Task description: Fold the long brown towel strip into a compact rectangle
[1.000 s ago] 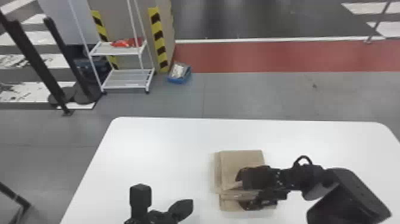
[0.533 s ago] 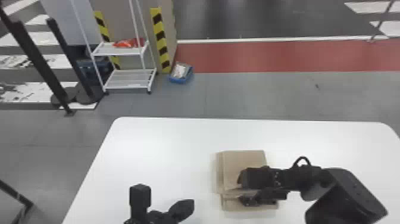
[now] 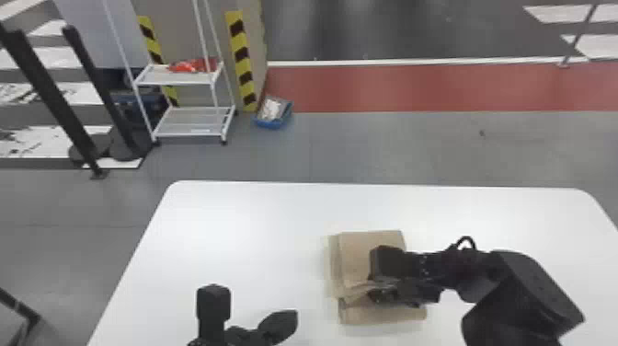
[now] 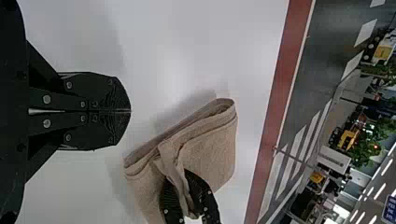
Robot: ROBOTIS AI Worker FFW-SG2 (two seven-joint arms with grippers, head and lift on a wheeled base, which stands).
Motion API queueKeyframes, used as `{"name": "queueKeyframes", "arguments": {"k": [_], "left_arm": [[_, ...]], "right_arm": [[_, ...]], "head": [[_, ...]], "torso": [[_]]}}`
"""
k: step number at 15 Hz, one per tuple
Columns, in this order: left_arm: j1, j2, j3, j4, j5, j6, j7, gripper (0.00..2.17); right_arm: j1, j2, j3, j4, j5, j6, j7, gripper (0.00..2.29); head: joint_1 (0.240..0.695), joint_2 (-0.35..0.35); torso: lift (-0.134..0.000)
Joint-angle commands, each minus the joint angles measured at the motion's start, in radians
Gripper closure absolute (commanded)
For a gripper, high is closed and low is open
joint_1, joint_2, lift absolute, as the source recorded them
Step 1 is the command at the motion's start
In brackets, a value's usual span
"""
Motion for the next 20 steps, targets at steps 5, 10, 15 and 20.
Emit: {"name": "queueKeyframes", "arguments": {"k": [5,10,15,20], "left_arm": [[0.028,0.002,-0.002,-0.086,0.045,0.058,-0.063,1.38],[-0.101,-0.014,-0.09,0.078,0.091,0.064,-0.111,1.38],[-0.194,-0.041,-0.151,0.222,0.102,-0.12,-0.074,1.38],[-0.275,-0.074,-0.208,0.35,0.115,-0.135,-0.068,1.38]], "right_arm": [[-0.004,0.0,-0.068,-0.11,-0.074,0.089,0.053,1.18],[0.001,0.0,-0.074,-0.157,-0.129,0.141,0.082,1.29],[0.022,0.0,-0.087,-0.222,-0.169,0.184,0.121,1.29],[0.036,0.0,-0.09,-0.251,-0.176,0.196,0.133,1.29]], "head": [[0.695,0.037],[0.695,-0.039],[0.695,-0.077],[0.695,-0.093]], "torso": [[0.0],[0.0],[0.0],[0.0]]}}
